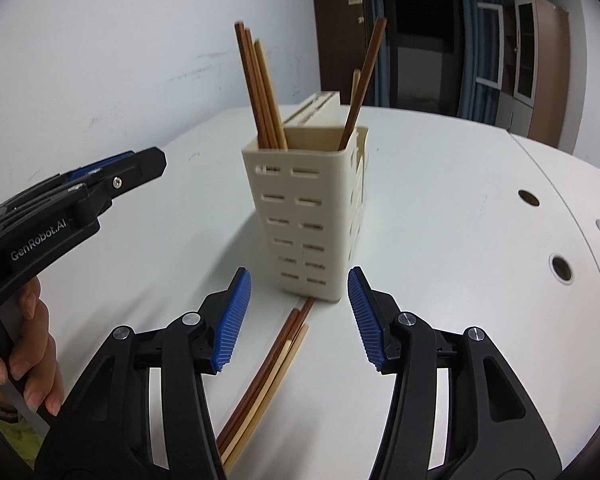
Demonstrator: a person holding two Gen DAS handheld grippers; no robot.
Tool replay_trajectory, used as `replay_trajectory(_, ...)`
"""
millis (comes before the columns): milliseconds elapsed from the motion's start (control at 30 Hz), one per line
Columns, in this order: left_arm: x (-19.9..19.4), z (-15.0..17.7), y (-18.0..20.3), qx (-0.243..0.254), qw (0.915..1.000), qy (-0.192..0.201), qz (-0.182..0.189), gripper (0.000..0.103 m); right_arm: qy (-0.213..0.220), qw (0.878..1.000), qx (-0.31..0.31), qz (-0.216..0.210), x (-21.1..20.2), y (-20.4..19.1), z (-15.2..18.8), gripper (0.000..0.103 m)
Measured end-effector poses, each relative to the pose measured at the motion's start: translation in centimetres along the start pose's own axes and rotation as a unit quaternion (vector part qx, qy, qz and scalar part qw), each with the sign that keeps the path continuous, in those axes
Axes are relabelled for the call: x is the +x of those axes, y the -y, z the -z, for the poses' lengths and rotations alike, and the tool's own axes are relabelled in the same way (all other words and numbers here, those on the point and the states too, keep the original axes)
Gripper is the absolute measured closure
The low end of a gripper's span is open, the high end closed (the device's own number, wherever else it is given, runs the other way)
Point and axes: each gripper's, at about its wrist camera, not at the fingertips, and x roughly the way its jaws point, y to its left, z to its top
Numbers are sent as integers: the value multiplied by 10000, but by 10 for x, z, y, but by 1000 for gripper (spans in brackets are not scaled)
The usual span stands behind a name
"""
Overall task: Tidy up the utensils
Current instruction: 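Move the open right tool down to the remaining chopsticks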
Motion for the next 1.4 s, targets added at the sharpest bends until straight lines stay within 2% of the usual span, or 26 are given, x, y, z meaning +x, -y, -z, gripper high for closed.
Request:
replay_trajectory(267,11,13,-14,-107,9995,-281,-38,72,-670,9977,57,-21,30,-7,15,55)
replay_trajectory(367,13,14,-14,-94,9994,-321,-39,71,-999,9945,262,-156,46,-5,20,55)
replay_trajectory(500,16,17,-18,-131,9992,-376,9,71,-1227,9919,304,-88,61,-5,23,55)
replay_trajectory(733,26,19,-21,-169,9982,-563,104,71,-1655,9853,432,-30,82,-8,32,62)
replay_trajectory(1033,36,20,-27,-276,9970,-722,61,71,-1880,9813,395,82,97,-17,39,75)
replay_trajectory(1400,34,17,-28,-307,9969,-721,72,71,-1991,9794,322,121,103,-14,45,82)
